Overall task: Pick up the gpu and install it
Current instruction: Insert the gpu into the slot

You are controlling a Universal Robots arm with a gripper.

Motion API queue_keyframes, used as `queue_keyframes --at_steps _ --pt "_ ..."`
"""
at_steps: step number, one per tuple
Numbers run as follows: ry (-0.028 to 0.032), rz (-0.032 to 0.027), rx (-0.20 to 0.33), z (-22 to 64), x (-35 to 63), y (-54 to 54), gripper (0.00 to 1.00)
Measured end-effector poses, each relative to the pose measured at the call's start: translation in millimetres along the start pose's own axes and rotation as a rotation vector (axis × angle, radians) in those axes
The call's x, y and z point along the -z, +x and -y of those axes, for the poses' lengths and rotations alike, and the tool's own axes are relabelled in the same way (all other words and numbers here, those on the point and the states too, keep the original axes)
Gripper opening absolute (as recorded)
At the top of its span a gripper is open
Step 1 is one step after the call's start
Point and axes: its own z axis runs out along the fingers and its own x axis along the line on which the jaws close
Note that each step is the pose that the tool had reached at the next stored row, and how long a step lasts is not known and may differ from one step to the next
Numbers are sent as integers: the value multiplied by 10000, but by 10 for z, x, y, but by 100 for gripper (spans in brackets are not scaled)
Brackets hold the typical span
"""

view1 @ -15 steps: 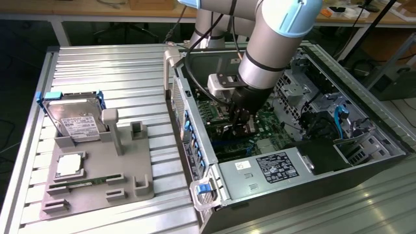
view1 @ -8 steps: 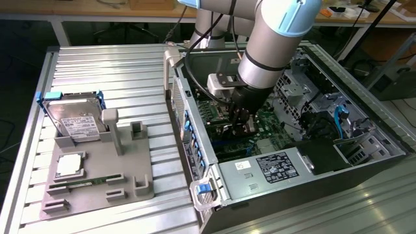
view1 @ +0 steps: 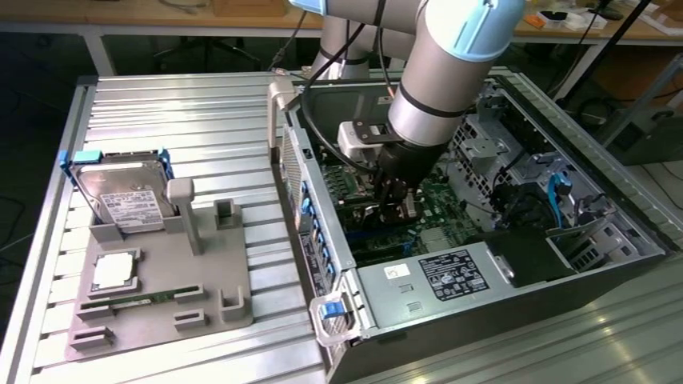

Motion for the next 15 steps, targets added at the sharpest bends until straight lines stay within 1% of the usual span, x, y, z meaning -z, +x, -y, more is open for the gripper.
queue_keyframes --at_steps 15 --pt "2 3 -5 5 -13 21 27"
